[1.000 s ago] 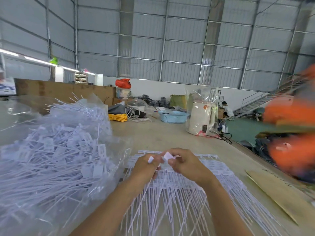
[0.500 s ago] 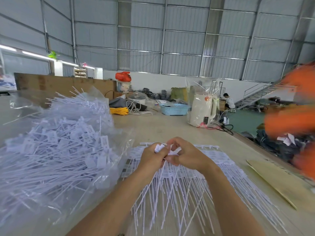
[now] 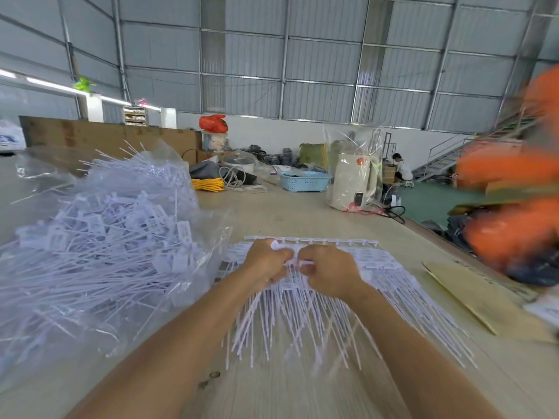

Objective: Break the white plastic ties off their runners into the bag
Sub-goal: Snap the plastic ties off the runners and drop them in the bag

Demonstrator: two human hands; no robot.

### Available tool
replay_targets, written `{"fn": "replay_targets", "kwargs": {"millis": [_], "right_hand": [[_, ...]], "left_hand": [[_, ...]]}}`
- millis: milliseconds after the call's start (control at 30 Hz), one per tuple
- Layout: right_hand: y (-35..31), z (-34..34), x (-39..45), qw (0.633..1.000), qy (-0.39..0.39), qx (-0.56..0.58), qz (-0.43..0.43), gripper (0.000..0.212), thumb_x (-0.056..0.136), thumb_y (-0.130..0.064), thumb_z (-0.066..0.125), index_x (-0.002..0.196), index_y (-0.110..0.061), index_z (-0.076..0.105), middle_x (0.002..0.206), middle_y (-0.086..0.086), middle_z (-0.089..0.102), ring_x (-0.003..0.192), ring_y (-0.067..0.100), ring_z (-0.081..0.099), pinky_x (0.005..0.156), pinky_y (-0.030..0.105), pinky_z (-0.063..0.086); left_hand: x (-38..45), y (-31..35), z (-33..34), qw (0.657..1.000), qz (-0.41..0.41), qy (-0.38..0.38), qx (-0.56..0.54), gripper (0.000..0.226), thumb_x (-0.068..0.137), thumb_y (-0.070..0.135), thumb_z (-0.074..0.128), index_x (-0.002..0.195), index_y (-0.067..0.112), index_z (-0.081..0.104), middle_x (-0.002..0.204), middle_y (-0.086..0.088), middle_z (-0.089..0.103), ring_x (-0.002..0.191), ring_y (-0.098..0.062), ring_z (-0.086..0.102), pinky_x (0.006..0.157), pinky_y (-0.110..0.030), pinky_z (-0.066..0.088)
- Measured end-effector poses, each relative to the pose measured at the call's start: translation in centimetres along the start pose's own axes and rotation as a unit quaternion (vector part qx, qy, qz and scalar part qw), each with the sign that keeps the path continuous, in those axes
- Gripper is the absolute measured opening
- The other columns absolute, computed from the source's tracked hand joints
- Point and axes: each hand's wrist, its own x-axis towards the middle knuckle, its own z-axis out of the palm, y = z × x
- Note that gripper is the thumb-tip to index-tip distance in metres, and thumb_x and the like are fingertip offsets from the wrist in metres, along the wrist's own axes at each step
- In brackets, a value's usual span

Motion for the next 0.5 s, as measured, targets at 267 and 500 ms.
{"fn": "replay_targets", "kwargs": {"millis": [267,500], "right_hand": [[1.8,-2.7,-0.8,0.973,0.056,0.223,-0.016,0.011,0.088,-0.01,0.06,0.082,-0.011,0.069,0.088,0.003,0.068,0.08,0.012,0.058,0.072,0.021,0.042],[-1.3,-4.5,-0.6,0.946,0.032,0.32,-0.052,0.026,0.088,0.004,0.055,0.111,-0.005,0.063,0.09,-0.001,0.053,0.072,0.014,0.052,0.069,0.028,0.047]], "left_hand": [[-0.7,0.0,-1.4,0.999,-0.017,-0.005,-0.038,0.018,0.093,0.023,0.059,0.082,0.01,0.055,0.062,-0.008,0.049,0.035,-0.012,0.049,0.047,-0.023,0.041],[-2.1,2.4,0.1,0.98,0.026,-0.074,-0.181,0.034,0.093,0.038,0.058,0.086,0.006,0.06,0.056,-0.005,0.051,0.036,-0.009,0.042,0.037,-0.015,0.03]]}}
